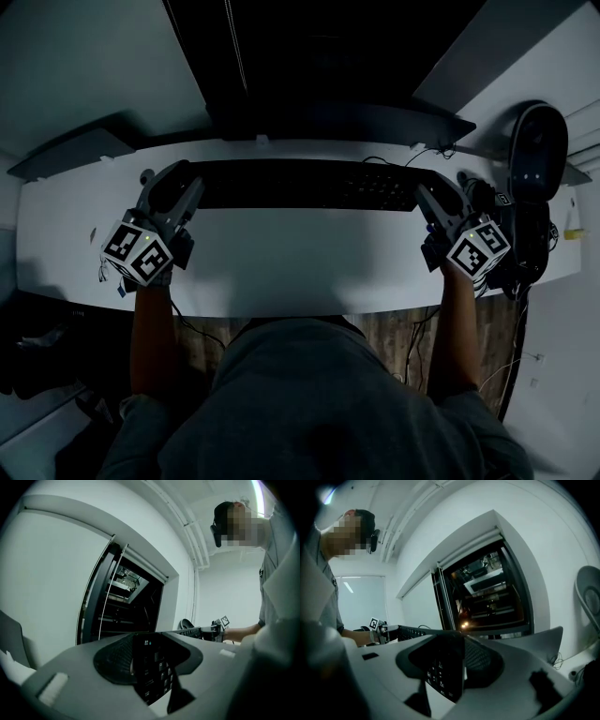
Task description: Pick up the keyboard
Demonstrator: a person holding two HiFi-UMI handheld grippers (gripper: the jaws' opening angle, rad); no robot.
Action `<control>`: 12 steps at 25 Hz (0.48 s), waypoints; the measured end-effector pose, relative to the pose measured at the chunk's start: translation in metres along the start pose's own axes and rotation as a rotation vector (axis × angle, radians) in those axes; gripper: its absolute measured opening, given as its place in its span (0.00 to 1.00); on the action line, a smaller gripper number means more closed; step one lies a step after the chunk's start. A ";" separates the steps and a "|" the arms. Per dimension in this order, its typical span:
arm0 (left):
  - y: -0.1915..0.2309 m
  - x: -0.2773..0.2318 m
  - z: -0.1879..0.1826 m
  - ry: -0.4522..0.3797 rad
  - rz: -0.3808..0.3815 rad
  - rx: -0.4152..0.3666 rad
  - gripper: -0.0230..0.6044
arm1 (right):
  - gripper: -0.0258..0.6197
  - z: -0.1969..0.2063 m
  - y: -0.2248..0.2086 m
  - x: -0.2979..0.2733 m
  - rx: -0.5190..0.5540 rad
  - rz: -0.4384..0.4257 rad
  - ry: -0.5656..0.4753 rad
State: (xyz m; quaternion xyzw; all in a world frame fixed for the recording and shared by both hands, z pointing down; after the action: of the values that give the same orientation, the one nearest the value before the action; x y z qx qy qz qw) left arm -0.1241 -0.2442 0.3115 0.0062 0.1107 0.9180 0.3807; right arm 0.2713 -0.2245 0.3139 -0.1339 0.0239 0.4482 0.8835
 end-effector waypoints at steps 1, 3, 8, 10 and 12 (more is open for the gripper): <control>0.000 -0.001 -0.003 -0.005 0.000 -0.005 0.32 | 0.32 -0.003 0.000 0.000 0.004 -0.001 -0.005; -0.001 -0.003 -0.008 -0.011 0.000 -0.012 0.32 | 0.32 -0.008 -0.001 0.000 0.011 0.001 -0.012; -0.001 -0.005 -0.013 -0.024 0.002 -0.012 0.32 | 0.32 -0.018 -0.004 -0.001 0.022 0.001 -0.026; -0.001 -0.004 -0.012 -0.023 -0.003 -0.010 0.32 | 0.32 -0.019 -0.003 -0.001 0.027 -0.002 -0.026; -0.003 -0.003 -0.012 -0.031 0.004 -0.016 0.32 | 0.32 -0.017 -0.001 0.001 0.028 -0.004 -0.028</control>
State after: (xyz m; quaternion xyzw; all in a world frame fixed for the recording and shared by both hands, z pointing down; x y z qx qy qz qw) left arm -0.1214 -0.2462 0.2998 0.0178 0.0971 0.9195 0.3804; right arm 0.2740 -0.2293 0.2974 -0.1152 0.0175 0.4481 0.8864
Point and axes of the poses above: the fingertips, and each gripper's own axes: x backward along the fingers, y to its left, z out of its underside, the point moved 1 cm from there along x, backward along the fingers, and after that the axes turned 3 degrees about z, right-handed, at the moved point
